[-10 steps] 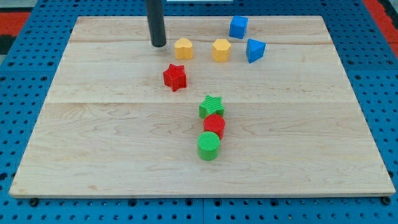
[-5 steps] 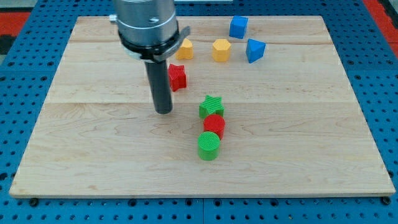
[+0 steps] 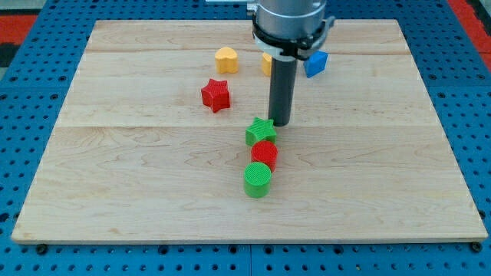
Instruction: Separate the green star from the red circle
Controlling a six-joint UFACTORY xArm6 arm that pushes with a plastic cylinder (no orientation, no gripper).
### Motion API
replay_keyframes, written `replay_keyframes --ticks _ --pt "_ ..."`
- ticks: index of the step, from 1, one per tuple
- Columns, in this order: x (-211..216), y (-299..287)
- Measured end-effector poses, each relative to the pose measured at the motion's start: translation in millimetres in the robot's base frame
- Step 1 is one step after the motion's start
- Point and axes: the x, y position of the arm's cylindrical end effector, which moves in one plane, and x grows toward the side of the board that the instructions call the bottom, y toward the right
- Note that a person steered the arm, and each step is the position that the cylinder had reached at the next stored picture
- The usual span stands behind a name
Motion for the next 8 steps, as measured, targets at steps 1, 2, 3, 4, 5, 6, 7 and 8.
replay_keyframes --ticks 1,2,3,4,5,6,7,8 --pt "17 -11" --pt "23 -16" --pt "25 7" --pt "46 13" --pt "59 0" --pt "59 -36" --pt "59 -66" --pt "59 -78"
